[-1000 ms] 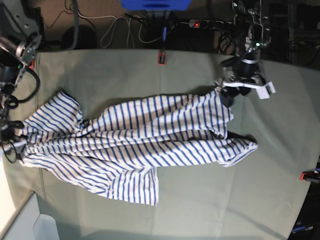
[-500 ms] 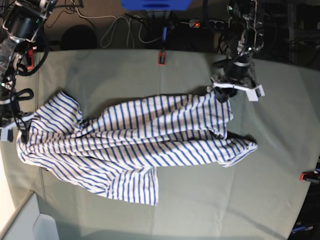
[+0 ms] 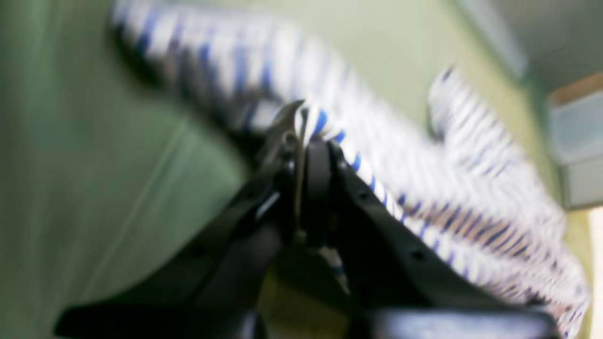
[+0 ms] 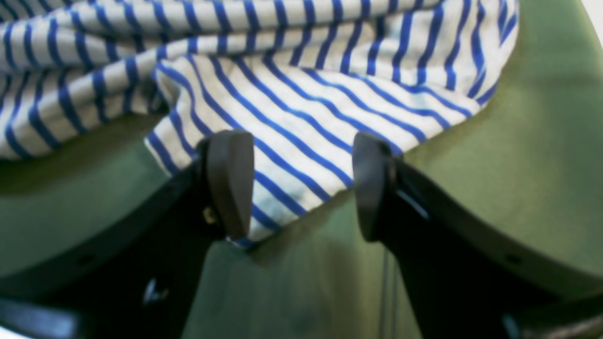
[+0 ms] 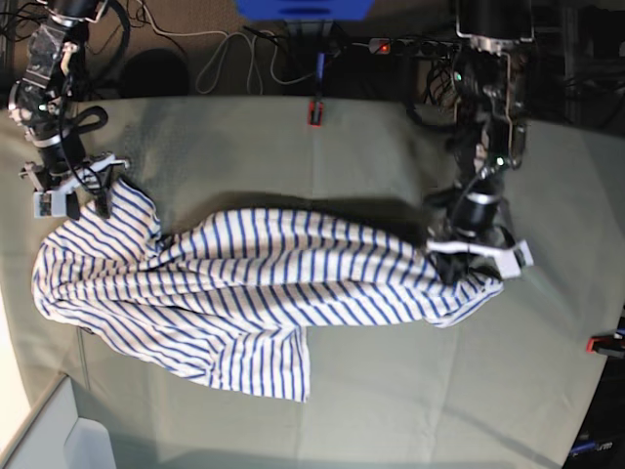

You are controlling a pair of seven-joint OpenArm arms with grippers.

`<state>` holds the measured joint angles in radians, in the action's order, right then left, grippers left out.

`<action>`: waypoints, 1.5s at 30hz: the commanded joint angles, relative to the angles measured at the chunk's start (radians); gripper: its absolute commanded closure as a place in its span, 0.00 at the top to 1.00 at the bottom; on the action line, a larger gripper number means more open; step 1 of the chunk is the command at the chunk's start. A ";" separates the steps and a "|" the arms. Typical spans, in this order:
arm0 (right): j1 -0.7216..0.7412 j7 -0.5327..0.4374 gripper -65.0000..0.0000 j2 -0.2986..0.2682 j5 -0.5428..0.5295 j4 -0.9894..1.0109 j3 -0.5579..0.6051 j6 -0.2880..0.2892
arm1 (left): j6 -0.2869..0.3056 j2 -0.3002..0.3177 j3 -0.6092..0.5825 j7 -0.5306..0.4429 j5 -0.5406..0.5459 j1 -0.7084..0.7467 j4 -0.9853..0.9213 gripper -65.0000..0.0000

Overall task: Layout the t-shirt on the table in an organized manner, then fold the t-shirt properly
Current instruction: 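Release and regrasp the shirt edges with both grippers to straighten it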

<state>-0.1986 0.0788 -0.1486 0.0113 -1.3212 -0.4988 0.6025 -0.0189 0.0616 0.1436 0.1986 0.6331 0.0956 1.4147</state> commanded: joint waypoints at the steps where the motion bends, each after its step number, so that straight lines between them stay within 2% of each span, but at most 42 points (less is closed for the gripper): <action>1: 0.011 -0.027 0.52 -0.007 -0.017 -0.001 0.021 0.015 | 0.009 0.017 0.003 -0.024 -0.002 -0.030 0.007 0.00; 3: 0.014 -0.027 0.52 -0.007 0.011 0.018 0.050 0.015 | 0.009 0.020 0.003 -0.024 -0.002 -0.072 -0.048 0.00; 7: 0.027 -0.034 0.58 0.002 0.174 0.030 0.085 0.014 | 0.009 0.024 0.003 -0.024 -0.002 -0.167 -0.179 0.01; 10: 0.063 -0.034 0.62 0.037 0.266 0.048 0.079 0.014 | 0.009 0.043 0.004 -0.024 0.000 -0.228 -0.239 0.02; 11: 0.074 -0.034 0.63 0.042 0.281 0.050 0.079 0.014 | 0.007 0.053 0.004 -0.024 0.000 -0.241 -0.243 0.05; 12: 0.080 -0.034 0.63 0.045 0.284 0.052 0.079 0.014 | 0.007 0.057 0.004 -0.024 0.000 -0.250 -0.246 0.11; 16: 0.087 -0.034 0.63 0.048 0.286 0.055 0.084 0.014 | 0.009 0.062 0.004 -0.027 0.000 -0.259 -0.245 0.47; 18: 0.089 -0.034 0.63 0.048 0.286 0.058 0.084 0.014 | 0.014 0.063 0.004 -0.031 0.000 -0.256 -0.225 0.61; 20: 0.089 -0.034 0.62 0.048 0.286 0.059 0.084 0.014 | 0.015 0.063 0.004 -0.029 0.000 -0.247 -0.196 0.71; 22: 0.089 -0.034 0.61 0.048 0.286 0.059 0.085 0.014 | 0.015 0.063 0.004 -0.027 0.000 -0.208 -0.160 0.76; 25: 0.089 -0.032 0.46 0.043 0.286 0.073 0.085 0.014 | 0.015 0.062 0.004 -0.032 0.000 -0.118 -0.099 0.76; 32: 0.115 -0.032 0.00 0.007 0.286 0.176 0.078 0.014 | 0.015 0.056 0.004 -0.032 0.001 0.008 -0.079 0.77; 37: 0.063 -0.035 0.00 0.008 0.286 0.039 0.002 0.017 | 0.015 0.056 0.004 -0.032 0.001 0.072 -0.016 0.77; 45: -0.046 -0.035 0.00 0.007 0.280 -0.176 -0.116 0.018 | 0.015 0.045 -0.003 -0.031 0.001 0.117 -0.018 0.77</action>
<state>-0.2394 0.0566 -0.1287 0.2993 -1.4841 -0.6056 0.6071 -0.0120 0.1081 0.1406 0.1822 0.6331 0.2119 1.3804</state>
